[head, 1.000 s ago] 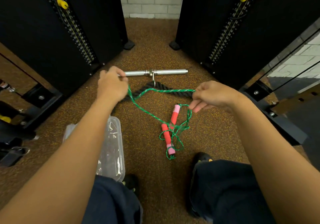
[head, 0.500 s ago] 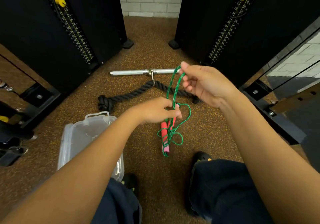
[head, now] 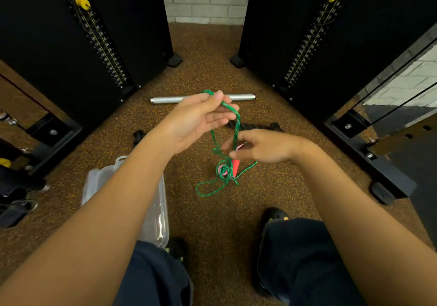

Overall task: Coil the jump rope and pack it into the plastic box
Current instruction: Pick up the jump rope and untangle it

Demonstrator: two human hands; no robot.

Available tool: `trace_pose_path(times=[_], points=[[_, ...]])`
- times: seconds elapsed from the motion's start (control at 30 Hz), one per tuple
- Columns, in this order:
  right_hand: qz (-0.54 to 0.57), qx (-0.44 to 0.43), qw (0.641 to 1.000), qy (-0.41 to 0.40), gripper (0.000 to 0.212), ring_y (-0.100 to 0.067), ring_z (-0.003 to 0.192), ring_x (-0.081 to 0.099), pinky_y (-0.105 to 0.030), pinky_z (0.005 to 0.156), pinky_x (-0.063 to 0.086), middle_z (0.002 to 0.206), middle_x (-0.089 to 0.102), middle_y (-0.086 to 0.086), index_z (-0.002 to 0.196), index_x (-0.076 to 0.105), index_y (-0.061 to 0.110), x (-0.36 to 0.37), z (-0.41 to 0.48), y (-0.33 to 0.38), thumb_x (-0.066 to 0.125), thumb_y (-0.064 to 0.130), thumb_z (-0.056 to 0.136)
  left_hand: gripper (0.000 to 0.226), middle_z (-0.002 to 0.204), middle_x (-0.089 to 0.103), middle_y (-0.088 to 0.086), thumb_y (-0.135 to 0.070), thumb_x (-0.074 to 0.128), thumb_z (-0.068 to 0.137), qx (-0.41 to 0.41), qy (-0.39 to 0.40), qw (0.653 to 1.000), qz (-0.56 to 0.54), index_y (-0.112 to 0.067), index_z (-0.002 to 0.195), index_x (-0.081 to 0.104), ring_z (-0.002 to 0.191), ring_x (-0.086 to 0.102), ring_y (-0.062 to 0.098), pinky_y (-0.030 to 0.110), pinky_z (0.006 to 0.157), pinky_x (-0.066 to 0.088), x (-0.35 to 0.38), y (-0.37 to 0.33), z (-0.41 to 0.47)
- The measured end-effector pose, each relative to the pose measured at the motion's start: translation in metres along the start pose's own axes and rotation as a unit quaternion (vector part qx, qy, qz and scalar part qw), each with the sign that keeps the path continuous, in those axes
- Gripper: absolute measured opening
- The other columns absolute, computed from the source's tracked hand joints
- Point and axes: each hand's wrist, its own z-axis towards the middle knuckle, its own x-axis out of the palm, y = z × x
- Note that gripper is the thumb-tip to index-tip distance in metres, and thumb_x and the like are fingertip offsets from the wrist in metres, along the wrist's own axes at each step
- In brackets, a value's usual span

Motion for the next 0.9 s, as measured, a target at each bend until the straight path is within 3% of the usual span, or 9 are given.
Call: trace_pose_path(times=[0.1,0.23,0.33,0.5,0.57,0.67,0.77,0.83,0.9], points=[[0.067,-0.013,0.993,-0.091,0.02,-0.021,0.095,0.066,-0.032,0.087,0.053,0.097,0.067,0.001,0.1,0.063,0.009,0.0,0.005,0.002,0.048,0.021,0.095,0.021,0.093,0.07,0.001,-0.024,0.043,0.096,0.006,-0.005,1.0,0.005,-0.014,0.096,0.062,0.084,0.068,0.008,0.019,0.076,0.053,0.002,0.0,-0.001],[0.215,-0.066,0.966,-0.131,0.016,-0.014,0.071,0.068,-0.021,0.069,0.057,0.08,0.066,-0.004,0.086,0.058,0.016,-0.009,0.002,0.005,0.045,0.018,0.095,0.022,0.102,0.065,-0.006,-0.034,0.051,0.087,-0.035,0.036,0.981,0.186,-0.024,0.105,0.059,0.098,0.063,0.006,0.023,0.091,0.049,0.0,0.006,-0.004],[0.308,-0.1,0.93,-0.176,0.02,-0.007,0.059,0.067,-0.016,0.062,0.055,0.075,0.065,-0.008,0.084,0.057,0.013,-0.016,-0.004,0.012,0.041,0.016,0.097,0.029,0.11,0.064,-0.003,-0.033,0.058,0.085,-0.103,0.097,0.935,0.326,-0.021,0.111,0.06,0.107,0.059,0.011,0.028,0.095,0.046,-0.002,0.016,-0.006],[0.462,-0.145,0.846,-0.223,0.023,-0.011,0.061,0.068,-0.021,0.063,0.057,0.069,0.072,-0.003,0.087,0.058,0.008,-0.024,-0.01,0.018,0.041,0.02,0.097,0.025,0.119,0.066,0.003,-0.018,0.059,0.089,-0.157,0.186,0.832,0.499,-0.014,0.113,0.066,0.109,0.058,0.014,0.026,0.1,0.038,-0.006,0.033,-0.004],[0.518,-0.156,0.804,-0.247,0.023,-0.011,0.061,0.069,-0.02,0.063,0.058,0.07,0.072,-0.004,0.088,0.057,0.007,-0.027,-0.01,0.018,0.041,0.02,0.097,0.023,0.116,0.067,0.006,-0.015,0.054,0.092,-0.17,0.177,0.83,0.501,-0.009,0.11,0.066,0.105,0.06,0.017,0.026,0.091,0.043,-0.007,0.037,-0.003],[0.576,-0.155,0.756,-0.27,0.025,-0.013,0.068,0.07,-0.021,0.066,0.058,0.074,0.073,-0.005,0.093,0.059,0.007,-0.029,-0.008,0.016,0.04,0.023,0.097,0.023,0.104,0.066,0.008,-0.011,0.044,0.096,-0.184,0.148,0.865,0.442,-0.002,0.107,0.062,0.091,0.06,0.016,0.024,0.081,0.047,-0.007,0.035,-0.003],[0.545,-0.1,0.793,-0.253,0.03,-0.017,0.08,0.069,-0.026,0.078,0.058,0.087,0.07,-0.008,0.103,0.059,0.007,-0.024,-0.003,0.01,0.037,0.028,0.098,0.02,0.091,0.067,0.001,-0.014,0.043,0.097,-0.154,0.13,0.895,0.399,-0.01,0.093,0.063,0.082,0.063,0.012,0.027,0.082,0.05,-0.005,0.029,-0.002],[0.449,-0.039,0.866,-0.218,0.027,-0.019,0.091,0.065,-0.032,0.089,0.054,0.098,0.066,-0.008,0.107,0.057,0.012,-0.018,0.001,0.007,0.035,0.025,0.099,0.019,0.085,0.068,-0.002,-0.015,0.045,0.096,-0.127,0.105,0.915,0.369,-0.013,0.087,0.061,0.074,0.064,0.007,0.02,0.073,0.051,-0.004,0.023,-0.001],[0.252,0.004,0.957,-0.147,0.023,-0.018,0.102,0.06,-0.032,0.094,0.048,0.112,0.062,-0.005,0.117,0.053,0.016,-0.013,0.001,0.004,0.041,0.016,0.097,0.017,0.082,0.068,-0.002,-0.016,0.047,0.095,-0.1,0.077,0.93,0.344,-0.012,0.087,0.061,0.065,0.065,0.001,0.016,0.066,0.051,-0.004,0.019,-0.001]])
